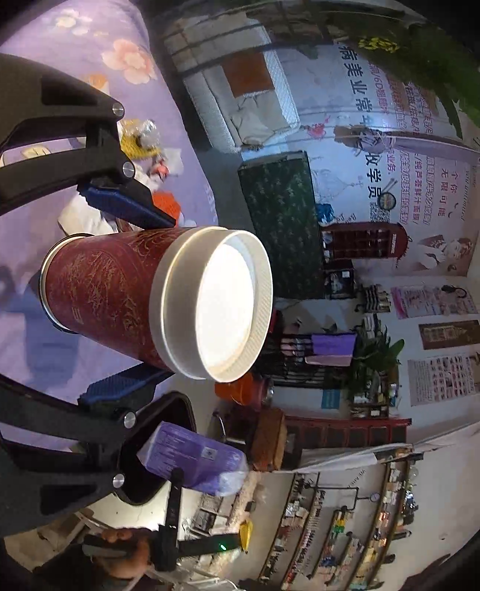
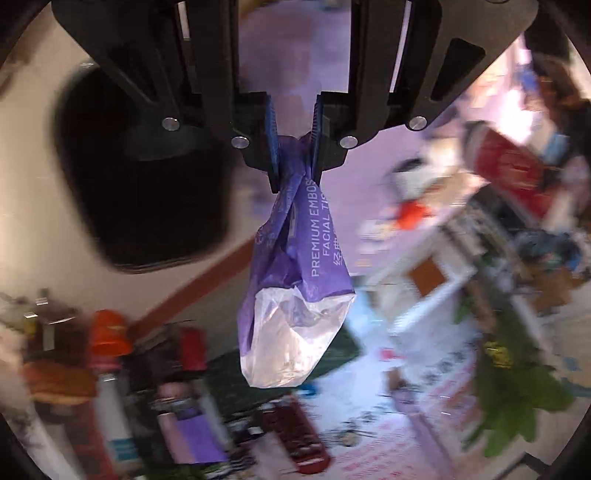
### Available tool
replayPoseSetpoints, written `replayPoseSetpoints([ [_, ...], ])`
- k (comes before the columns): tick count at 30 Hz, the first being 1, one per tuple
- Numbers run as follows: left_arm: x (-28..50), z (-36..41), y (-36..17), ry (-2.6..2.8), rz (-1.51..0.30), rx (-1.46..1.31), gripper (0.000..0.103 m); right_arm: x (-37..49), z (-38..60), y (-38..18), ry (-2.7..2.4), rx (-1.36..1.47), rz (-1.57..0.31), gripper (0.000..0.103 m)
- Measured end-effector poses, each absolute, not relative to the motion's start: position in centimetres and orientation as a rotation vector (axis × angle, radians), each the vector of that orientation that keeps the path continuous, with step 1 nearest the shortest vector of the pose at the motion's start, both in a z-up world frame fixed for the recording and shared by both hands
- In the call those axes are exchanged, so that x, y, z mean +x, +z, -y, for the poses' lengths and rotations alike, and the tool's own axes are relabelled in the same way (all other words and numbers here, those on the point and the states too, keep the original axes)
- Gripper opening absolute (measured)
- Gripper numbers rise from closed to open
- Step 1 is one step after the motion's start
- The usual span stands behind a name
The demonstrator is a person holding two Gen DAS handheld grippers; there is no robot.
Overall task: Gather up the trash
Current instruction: 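Carry both items to the black bin and release them inside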
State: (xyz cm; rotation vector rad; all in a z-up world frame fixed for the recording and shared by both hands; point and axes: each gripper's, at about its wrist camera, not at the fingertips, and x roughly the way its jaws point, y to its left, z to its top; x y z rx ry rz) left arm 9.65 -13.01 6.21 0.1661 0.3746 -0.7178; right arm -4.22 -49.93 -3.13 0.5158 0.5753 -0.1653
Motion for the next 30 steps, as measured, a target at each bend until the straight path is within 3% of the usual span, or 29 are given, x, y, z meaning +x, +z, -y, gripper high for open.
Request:
replayPoseSetpoints([
  [5,8.6,18.6,6.3,-0.829,-0.355,0.145,0.070,-3.8,53.8,-7.7,-0.437,0.387,-0.780,0.017],
  [6,8.6,20.0,6.2,-0.859,-0.362,0.134,0.070,-3.6,54.4,-8.9,-0.446,0.403,-0.818,0.021],
  [8,8.3,21.9,6.1,-0.913,-0.376,0.111,0.070,-3.4,54.9,-10.4,-0.455,0.429,-0.858,0.036],
  [10,7.7,24.4,5.8,-0.952,-0.387,0.100,0.070,-3.4,55.0,-11.4,-0.485,0.428,-0.877,0.067],
  [20,5.5,34.8,3.2,-1.140,-0.473,0.042,0.070,-10.4,57.4,-7.7,-0.604,0.427,-0.659,0.072],
  [30,5.0,44.8,-3.6,-1.180,-0.727,0.217,0.070,-16.5,60.3,-5.0,-0.735,0.506,-0.543,0.073],
])
